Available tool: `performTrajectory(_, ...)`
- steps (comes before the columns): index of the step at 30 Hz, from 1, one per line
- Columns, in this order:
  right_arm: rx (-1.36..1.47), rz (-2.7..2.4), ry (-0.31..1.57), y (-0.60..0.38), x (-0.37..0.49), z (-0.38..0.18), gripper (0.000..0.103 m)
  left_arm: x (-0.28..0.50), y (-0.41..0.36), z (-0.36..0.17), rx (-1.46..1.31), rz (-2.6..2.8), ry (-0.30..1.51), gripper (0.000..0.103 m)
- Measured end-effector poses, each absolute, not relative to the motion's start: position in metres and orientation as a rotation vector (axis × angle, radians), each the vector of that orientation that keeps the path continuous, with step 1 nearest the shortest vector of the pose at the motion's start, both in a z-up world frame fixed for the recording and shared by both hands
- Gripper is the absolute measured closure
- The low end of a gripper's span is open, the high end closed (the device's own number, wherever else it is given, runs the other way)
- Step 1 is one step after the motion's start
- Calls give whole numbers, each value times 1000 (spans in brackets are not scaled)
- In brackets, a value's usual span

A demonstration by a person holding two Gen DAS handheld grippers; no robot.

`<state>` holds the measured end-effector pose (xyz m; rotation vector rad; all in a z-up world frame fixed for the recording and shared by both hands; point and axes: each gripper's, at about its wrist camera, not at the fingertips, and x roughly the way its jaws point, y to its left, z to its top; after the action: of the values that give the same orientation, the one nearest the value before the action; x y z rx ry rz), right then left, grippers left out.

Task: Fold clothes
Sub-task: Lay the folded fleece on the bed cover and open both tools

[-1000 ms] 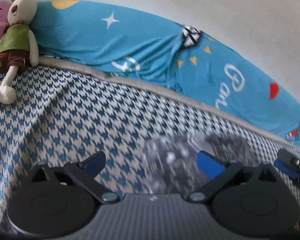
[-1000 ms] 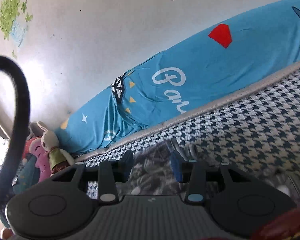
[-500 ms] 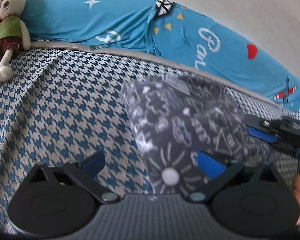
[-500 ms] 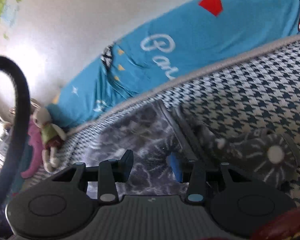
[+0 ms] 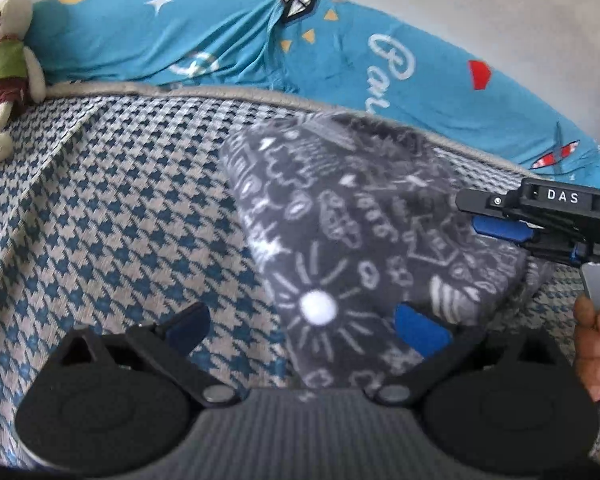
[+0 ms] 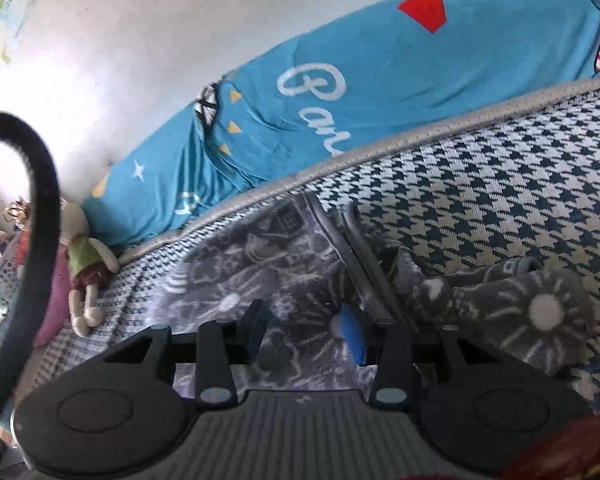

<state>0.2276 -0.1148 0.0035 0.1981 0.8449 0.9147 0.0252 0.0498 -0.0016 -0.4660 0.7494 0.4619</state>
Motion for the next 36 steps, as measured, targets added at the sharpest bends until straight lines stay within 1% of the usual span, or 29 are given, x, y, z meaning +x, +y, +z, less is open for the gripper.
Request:
performTrajectory(4,193,918,827,-130,216,14,60,23,46,-2,-473,459,746,0)
performTrajectory(11,108,893,851,-138,192,14,60,23,41,-3,-468,466,745,0)
performTrajectory(14,59,895,851,-133,188,9,58,23,41,-5,-461,472,752,0)
performTrajectory(26,-133,885,836,-114,181,-10,59,32,42,-21,-466,491,806,0)
performTrajectory(31,-149,870,830,-112,178,-12,59,34,43,-24,-457,494,810,0)
performTrajectory(36,-87,852,839,-118,179,-6,58,34,38,-21,-414,502,806,0)
